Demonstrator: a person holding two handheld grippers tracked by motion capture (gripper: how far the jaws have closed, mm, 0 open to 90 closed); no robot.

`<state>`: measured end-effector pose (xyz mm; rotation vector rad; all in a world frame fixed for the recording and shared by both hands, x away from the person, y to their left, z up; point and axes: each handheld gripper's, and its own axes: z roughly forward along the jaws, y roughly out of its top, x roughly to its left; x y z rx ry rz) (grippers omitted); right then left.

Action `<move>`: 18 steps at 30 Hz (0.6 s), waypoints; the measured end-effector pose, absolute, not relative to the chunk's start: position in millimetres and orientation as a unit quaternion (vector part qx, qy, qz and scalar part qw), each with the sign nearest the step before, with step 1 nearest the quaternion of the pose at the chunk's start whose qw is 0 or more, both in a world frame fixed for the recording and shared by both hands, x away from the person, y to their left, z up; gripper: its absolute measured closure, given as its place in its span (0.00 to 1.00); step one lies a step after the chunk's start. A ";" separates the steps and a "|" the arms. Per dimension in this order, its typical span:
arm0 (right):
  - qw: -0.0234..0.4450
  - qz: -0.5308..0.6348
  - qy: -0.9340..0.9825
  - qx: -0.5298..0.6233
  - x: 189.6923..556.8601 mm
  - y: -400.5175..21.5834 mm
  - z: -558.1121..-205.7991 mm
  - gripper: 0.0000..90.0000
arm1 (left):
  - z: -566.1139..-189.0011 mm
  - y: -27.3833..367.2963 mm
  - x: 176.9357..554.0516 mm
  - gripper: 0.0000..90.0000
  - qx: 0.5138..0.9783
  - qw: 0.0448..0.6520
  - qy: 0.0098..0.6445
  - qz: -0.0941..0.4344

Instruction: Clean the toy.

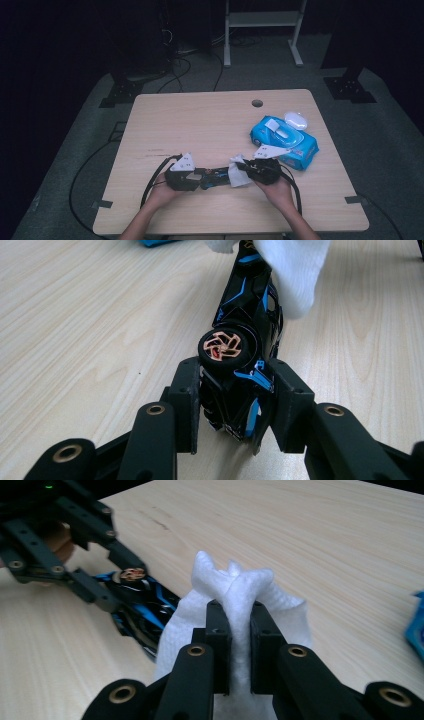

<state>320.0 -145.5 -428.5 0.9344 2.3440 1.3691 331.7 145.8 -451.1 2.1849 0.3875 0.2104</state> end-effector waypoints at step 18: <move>0.100 0.483 0.831 0.259 320.9 -62.8 -434.1 0.91 | -452.8 142.9 329.5 0.67 0.879 0.444 0.155 0.081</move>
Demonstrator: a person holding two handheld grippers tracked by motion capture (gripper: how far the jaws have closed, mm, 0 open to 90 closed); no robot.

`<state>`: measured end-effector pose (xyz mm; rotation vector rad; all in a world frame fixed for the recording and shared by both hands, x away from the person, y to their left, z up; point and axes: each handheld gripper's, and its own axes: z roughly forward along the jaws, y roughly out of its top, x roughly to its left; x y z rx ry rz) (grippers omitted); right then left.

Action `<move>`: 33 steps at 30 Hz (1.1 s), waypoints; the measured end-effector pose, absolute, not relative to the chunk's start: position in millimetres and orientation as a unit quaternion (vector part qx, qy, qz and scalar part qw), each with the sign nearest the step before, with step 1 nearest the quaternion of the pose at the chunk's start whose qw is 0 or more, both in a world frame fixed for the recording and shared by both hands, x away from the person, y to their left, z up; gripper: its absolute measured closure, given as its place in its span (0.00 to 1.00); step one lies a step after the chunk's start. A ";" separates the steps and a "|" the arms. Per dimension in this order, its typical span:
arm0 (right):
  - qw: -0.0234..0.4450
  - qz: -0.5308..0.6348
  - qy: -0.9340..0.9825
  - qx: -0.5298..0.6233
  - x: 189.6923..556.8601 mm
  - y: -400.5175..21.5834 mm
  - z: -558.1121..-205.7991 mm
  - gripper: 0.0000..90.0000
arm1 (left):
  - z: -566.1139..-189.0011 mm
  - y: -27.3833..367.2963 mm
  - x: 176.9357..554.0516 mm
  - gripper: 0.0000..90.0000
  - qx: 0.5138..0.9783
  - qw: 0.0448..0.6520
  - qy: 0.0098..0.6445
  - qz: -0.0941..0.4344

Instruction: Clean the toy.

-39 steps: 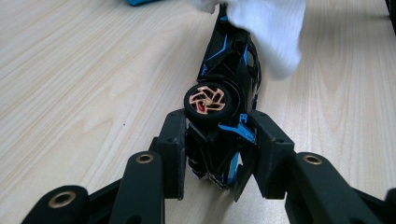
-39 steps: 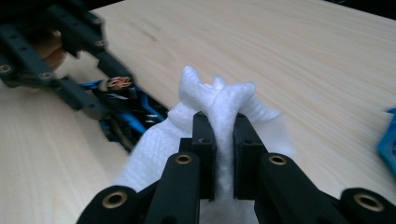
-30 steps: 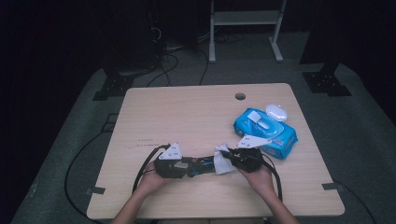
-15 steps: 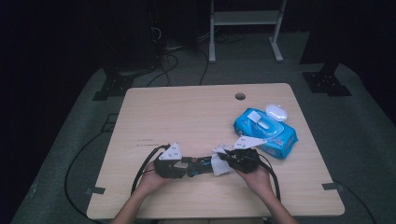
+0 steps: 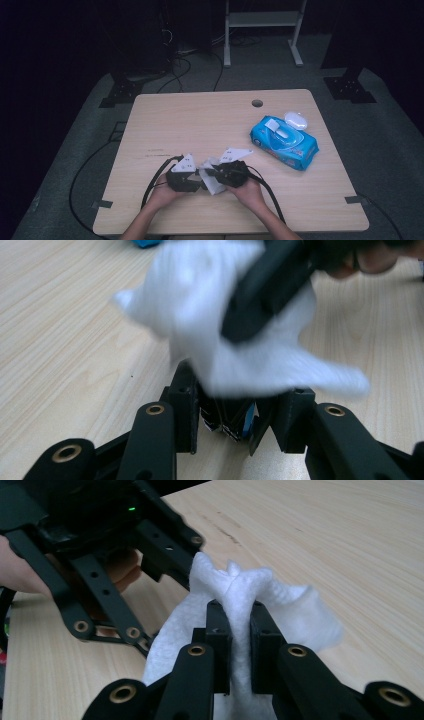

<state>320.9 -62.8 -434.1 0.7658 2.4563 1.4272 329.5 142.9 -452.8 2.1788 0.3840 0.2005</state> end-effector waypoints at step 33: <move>0.127 0.477 0.820 0.292 313.0 -150.6 -435.0 0.91 | -456.4 156.5 356.7 0.47 0.796 0.534 0.281 -0.046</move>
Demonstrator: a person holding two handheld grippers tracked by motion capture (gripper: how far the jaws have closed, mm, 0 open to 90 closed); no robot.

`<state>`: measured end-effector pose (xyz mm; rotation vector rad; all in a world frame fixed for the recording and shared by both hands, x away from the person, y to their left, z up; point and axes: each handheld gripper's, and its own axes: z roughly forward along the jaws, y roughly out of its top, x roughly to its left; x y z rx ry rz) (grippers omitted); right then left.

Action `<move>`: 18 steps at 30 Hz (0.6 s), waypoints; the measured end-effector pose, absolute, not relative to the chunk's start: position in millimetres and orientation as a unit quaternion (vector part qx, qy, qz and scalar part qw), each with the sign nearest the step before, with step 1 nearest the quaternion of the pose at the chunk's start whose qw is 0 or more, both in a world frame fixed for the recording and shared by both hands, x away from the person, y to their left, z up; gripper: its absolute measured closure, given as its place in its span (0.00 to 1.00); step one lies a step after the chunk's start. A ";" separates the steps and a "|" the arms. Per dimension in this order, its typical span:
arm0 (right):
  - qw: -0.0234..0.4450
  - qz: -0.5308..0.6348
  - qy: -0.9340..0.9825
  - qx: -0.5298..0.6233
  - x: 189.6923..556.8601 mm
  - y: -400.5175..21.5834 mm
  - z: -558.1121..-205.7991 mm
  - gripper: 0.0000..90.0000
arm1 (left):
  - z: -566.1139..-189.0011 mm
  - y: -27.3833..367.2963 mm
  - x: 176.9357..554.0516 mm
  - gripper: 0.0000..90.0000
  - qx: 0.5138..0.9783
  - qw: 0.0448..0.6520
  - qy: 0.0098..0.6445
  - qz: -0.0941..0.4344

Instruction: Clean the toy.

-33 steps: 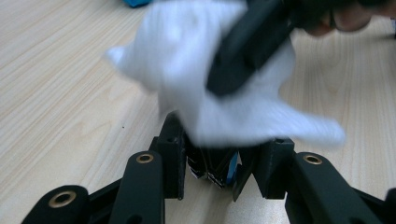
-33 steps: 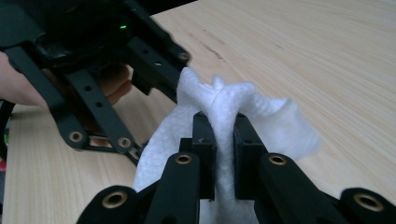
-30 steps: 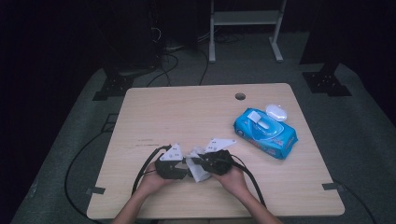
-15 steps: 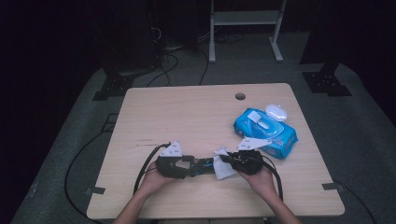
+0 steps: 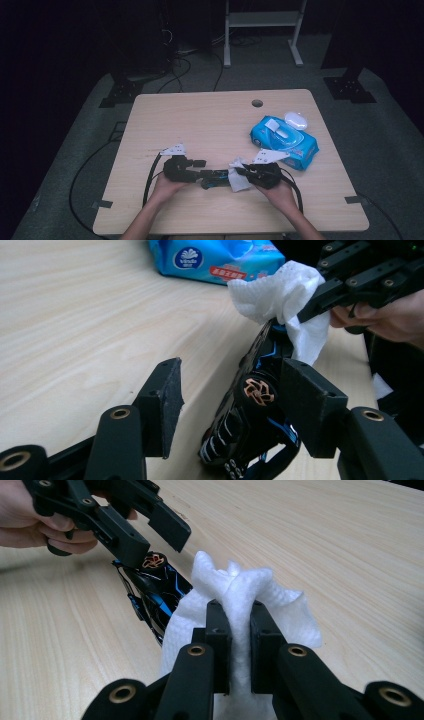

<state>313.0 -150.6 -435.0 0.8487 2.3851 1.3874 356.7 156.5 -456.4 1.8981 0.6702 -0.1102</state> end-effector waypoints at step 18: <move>0.123 0.477 0.825 0.279 293.7 -156.0 -433.6 0.91 | -448.9 144.7 337.6 0.40 0.828 0.508 0.236 -0.021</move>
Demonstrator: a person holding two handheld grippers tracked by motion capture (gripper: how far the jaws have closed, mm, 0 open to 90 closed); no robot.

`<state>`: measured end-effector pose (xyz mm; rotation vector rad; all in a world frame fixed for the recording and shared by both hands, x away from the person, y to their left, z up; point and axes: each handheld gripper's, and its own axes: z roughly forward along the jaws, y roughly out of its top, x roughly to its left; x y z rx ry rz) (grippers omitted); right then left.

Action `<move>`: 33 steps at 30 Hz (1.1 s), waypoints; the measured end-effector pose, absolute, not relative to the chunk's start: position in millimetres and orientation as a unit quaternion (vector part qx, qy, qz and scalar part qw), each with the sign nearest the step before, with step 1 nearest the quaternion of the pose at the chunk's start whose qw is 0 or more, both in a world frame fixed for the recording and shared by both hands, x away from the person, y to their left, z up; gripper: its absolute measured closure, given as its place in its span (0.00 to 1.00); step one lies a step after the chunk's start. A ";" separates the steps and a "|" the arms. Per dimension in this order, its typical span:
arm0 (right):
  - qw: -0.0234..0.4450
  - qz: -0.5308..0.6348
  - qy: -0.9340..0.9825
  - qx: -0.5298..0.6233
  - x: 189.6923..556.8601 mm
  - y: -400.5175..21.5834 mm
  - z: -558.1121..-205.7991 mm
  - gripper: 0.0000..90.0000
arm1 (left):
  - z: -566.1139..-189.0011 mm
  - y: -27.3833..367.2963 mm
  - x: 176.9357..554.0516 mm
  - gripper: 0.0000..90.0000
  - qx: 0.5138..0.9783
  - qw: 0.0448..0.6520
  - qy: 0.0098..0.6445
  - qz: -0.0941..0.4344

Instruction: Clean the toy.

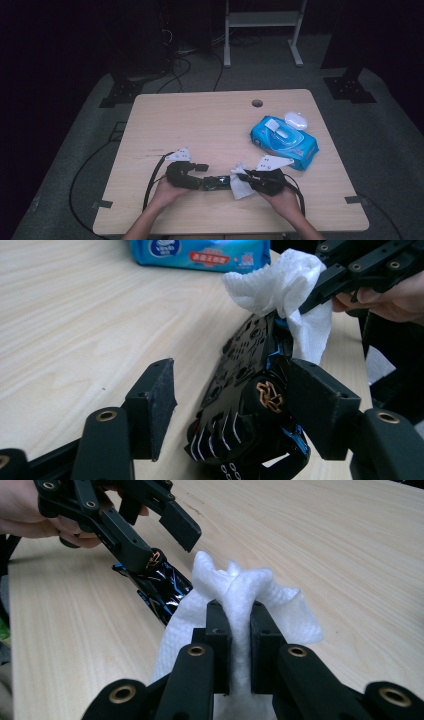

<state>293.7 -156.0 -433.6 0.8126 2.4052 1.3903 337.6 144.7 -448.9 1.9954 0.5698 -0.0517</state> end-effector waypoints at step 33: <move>0.120 0.429 0.839 0.313 319.2 -148.3 -462.1 0.89 | -463.8 122.4 331.2 0.23 0.893 0.401 0.187 0.085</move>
